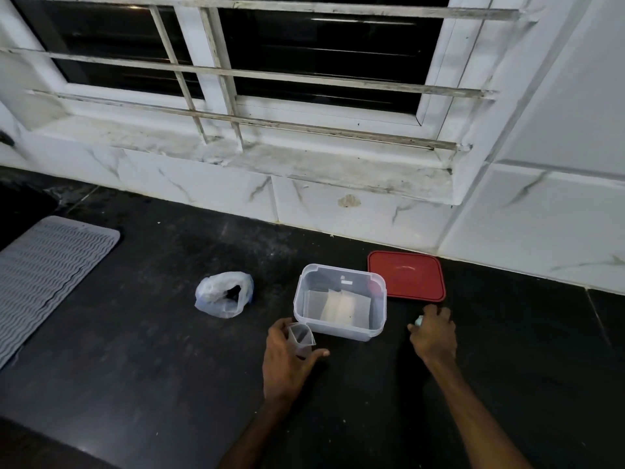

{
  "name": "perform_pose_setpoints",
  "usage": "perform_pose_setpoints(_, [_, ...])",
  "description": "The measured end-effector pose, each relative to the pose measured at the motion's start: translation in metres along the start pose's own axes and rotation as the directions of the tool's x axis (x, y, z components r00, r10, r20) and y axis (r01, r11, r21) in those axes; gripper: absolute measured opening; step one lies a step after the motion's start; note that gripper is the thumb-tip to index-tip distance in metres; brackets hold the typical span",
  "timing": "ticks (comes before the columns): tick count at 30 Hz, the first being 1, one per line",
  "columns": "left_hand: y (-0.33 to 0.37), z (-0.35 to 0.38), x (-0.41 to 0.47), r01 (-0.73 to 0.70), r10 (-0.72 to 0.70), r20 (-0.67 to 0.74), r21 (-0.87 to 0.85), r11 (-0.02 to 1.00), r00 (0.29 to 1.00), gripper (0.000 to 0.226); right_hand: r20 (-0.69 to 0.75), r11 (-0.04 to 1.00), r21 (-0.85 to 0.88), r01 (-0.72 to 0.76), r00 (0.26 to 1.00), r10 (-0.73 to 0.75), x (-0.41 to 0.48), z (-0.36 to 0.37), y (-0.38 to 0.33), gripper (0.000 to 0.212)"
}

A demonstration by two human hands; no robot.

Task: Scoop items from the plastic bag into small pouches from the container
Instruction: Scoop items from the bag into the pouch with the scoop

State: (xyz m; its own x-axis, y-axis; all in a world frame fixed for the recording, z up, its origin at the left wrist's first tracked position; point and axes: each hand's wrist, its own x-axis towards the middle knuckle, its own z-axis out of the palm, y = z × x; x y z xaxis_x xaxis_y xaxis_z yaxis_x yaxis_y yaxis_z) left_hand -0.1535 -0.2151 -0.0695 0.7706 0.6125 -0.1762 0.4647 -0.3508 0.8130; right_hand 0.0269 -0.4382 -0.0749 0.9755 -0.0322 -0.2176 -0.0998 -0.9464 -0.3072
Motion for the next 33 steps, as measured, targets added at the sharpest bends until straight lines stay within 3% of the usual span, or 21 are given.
perform_pose_setpoints(4, [0.001,-0.008,-0.005,-0.061,0.061,0.018,0.018,0.998,0.998,0.103,-0.027,1.0,0.015,0.024,0.999,-0.024,0.005,0.007,0.013,0.036])
perform_pose_setpoints(8, [0.0,-0.021,-0.006,-0.221,0.222,-0.019,0.065,0.973,0.975,0.084,-0.117,0.996,0.062,0.064,0.992,-0.057,0.008,-0.008,0.011,0.027])
perform_pose_setpoints(12, [0.006,-0.037,0.006,-0.281,0.289,-0.067,0.102,0.954,0.955,0.077,-0.198,0.956,0.282,0.08,0.98,-0.023,0.003,-0.039,-0.008,0.027])
perform_pose_setpoints(14, [0.011,-0.048,0.013,-0.287,0.296,-0.117,0.088,0.954,0.948,0.072,-0.195,0.875,0.455,0.162,0.978,-0.08,-0.004,-0.056,-0.025,0.026])
perform_pose_setpoints(16, [0.017,-0.064,0.018,-0.257,0.262,-0.22,0.051,0.965,0.94,0.062,-0.154,0.74,0.637,0.217,0.976,-0.153,-0.018,-0.072,-0.054,0.024])
perform_pose_setpoints(18, [0.015,-0.082,0.027,-0.242,0.234,-0.354,0.024,0.97,0.905,0.052,-0.043,0.644,0.746,0.169,0.977,-0.207,-0.036,-0.081,-0.082,0.025])
perform_pose_setpoints(20, [0.002,-0.111,0.041,-0.249,0.236,-0.469,0.035,0.968,0.851,0.053,0.086,0.597,0.792,0.127,0.945,-0.314,-0.06,-0.082,-0.118,0.028])
perform_pose_setpoints(22, [-0.01,-0.129,0.054,-0.212,0.204,-0.506,0.042,0.976,0.838,0.06,0.183,0.581,0.802,0.14,0.868,-0.462,-0.084,-0.079,-0.143,0.035])
perform_pose_setpoints(25, [-0.03,-0.154,0.077,-0.1,0.151,-0.413,0.142,0.985,0.898,0.074,0.256,0.638,0.735,0.23,0.777,-0.575,-0.126,-0.052,-0.194,0.035])
perform_pose_setpoints(27, [-0.043,-0.162,0.095,-0.042,0.106,-0.272,0.228,0.973,0.956,0.081,0.225,0.709,0.631,0.315,0.8,-0.556,-0.147,-0.025,-0.228,0.015])
perform_pose_setpoints(28, [-0.048,-0.162,0.101,-0.017,0.072,-0.203,0.261,0.965,0.976,0.079,0.192,0.753,0.545,0.369,0.819,-0.54,-0.152,-0.01,-0.24,0.007])
perform_pose_setpoints(30, [-0.057,-0.165,0.114,0.028,0.003,-0.103,0.301,0.953,0.995,0.066,0.137,0.822,0.316,0.473,0.835,-0.533,-0.158,0.014,-0.265,0.011])
perform_pose_setpoints(33, [-0.056,-0.17,0.129,0.01,-0.012,0.003,0.273,0.962,1.0,0.045,0.151,0.823,0.085,0.562,0.809,-0.568,-0.157,0.038,-0.296,0.022])
